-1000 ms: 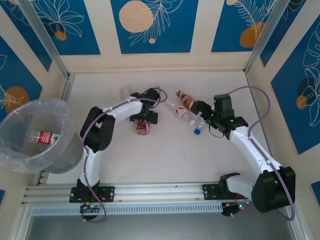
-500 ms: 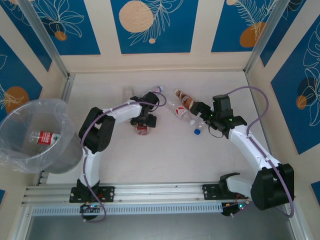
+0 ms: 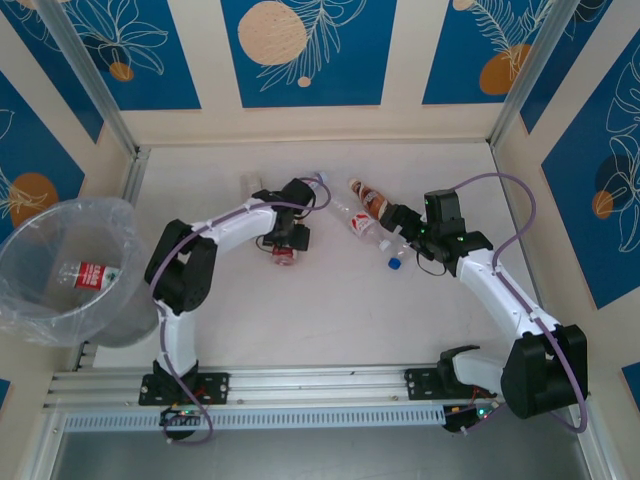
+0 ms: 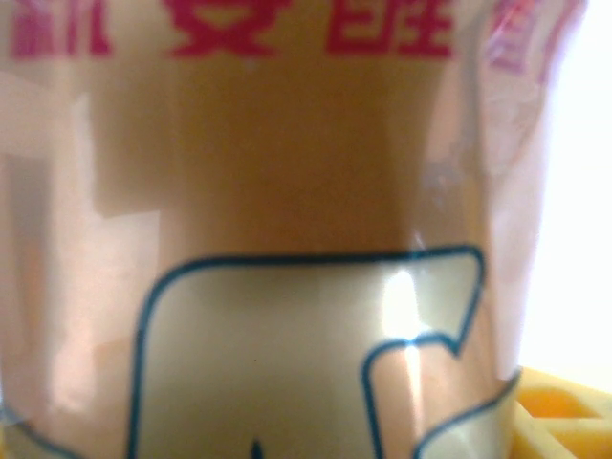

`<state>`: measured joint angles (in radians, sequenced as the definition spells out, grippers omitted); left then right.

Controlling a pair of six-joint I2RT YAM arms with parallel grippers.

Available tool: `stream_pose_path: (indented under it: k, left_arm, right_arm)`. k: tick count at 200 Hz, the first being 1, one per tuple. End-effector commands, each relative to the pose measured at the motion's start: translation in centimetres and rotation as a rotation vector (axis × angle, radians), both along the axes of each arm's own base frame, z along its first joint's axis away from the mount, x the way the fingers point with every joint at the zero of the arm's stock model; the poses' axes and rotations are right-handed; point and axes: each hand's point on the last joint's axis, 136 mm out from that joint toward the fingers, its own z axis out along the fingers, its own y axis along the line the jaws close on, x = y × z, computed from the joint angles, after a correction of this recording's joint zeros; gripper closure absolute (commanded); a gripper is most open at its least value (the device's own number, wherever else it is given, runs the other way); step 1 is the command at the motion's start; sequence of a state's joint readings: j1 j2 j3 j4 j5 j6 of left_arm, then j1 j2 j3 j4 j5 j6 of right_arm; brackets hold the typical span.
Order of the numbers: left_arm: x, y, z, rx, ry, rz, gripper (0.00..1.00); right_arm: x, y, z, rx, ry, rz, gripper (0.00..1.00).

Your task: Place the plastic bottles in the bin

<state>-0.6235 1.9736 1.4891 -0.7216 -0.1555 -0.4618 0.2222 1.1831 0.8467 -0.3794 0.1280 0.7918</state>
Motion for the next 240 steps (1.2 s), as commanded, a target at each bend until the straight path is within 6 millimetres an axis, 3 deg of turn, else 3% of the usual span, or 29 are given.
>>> stream_pose_path:
  k: [1,47,85,132,196,240]
  left_arm:
    - [-0.2,-0.5,2.7,-0.047,-0.044,-0.027,0.41]
    - [-0.2,-1.3,5.9,-0.131,-0.098,-0.046,0.40]
    - [-0.1,-0.6,9.5,-0.149,-0.171,-0.044,0.40]
    - [0.2,2.1,13.4,-0.148,-0.276,0.012,0.40]
    - [-0.6,4.3,19.3,-0.246,-0.380,0.022,0.40]
    - [-1.1,8.9,22.9,-0.269,-0.508,0.165,0.42]
  right_arm:
    - [0.3,0.2,0.6,-0.002,-0.018,0.017,0.01]
    - [0.3,1.6,1.1,0.007,-0.055,0.104,0.01]
    - [0.4,1.7,1.1,-0.009,-0.058,0.109,0.01]
    - [0.9,2.0,0.9,-0.011,-0.059,0.108,0.01]
    - [1.7,2.8,0.7,-0.013,-0.060,0.128,0.01]
    - [2.3,3.4,0.8,-0.022,-0.069,0.149,0.01]
